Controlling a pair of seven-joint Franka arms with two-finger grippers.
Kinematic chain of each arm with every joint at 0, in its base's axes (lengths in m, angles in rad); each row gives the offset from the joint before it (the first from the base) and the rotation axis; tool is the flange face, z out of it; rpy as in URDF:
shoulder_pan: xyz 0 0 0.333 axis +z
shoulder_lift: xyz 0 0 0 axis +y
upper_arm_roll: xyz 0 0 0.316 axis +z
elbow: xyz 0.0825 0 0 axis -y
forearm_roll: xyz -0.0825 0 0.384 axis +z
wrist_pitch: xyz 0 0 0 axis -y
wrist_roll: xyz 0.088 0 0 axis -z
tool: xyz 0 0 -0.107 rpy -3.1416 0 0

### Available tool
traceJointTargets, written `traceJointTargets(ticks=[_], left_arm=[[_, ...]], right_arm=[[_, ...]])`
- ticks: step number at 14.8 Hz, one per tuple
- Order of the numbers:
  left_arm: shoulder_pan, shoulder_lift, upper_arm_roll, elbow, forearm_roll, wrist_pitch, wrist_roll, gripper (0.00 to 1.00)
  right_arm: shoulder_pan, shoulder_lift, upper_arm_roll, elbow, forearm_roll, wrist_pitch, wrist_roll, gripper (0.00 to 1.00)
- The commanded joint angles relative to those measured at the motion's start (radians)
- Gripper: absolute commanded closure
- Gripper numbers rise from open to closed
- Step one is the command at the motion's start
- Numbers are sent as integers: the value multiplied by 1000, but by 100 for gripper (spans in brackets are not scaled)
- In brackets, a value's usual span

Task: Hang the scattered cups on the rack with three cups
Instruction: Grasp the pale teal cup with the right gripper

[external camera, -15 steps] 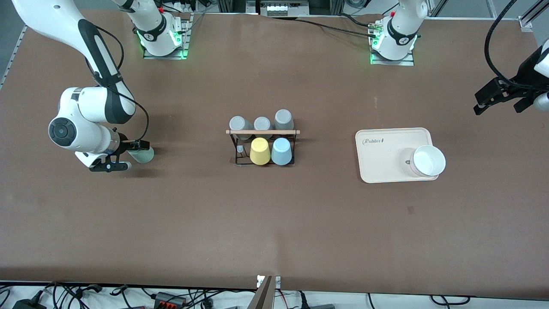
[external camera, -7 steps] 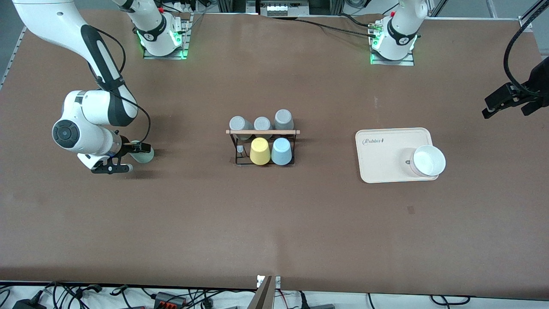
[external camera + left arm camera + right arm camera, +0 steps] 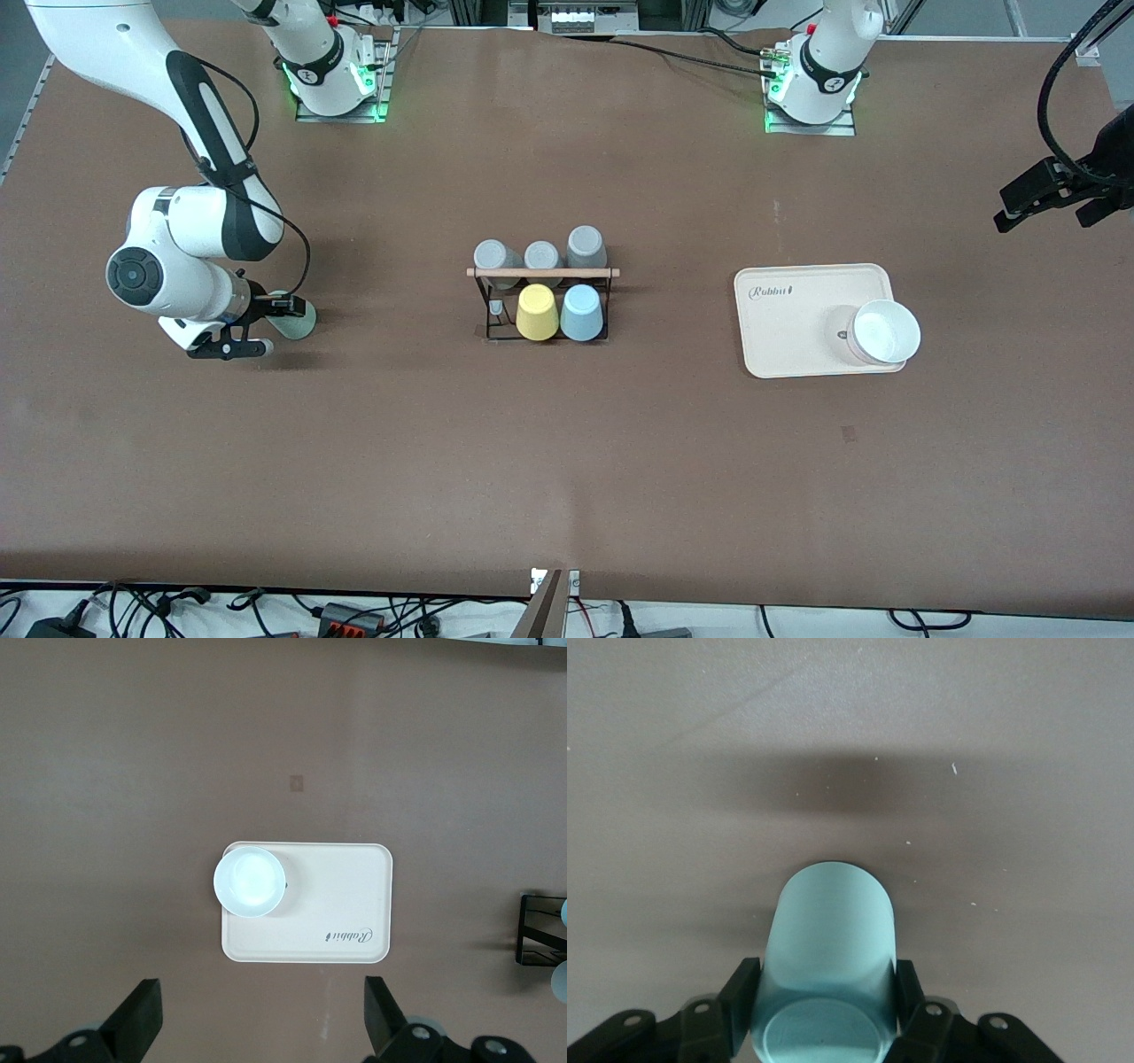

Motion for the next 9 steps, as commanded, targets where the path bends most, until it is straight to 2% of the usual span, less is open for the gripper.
traceJointTargets(ticks=[1,4,6,9], left_arm=[[-13,-6,9,21,-12,-70,17,0],[-11,0,17,114,-12,-144,18,0],[-13,0,14,116,-13,-141,11,0],[-9,6,15,114,-15,-138,22,0]], right_arm=[[20,-25,6,95,3,-133,0,74],[102,-19,6,311,15,-354,3,78],[160,-16,6,391,38,-399,62,79],[290,-14,6,449,92,-401,313,79]])
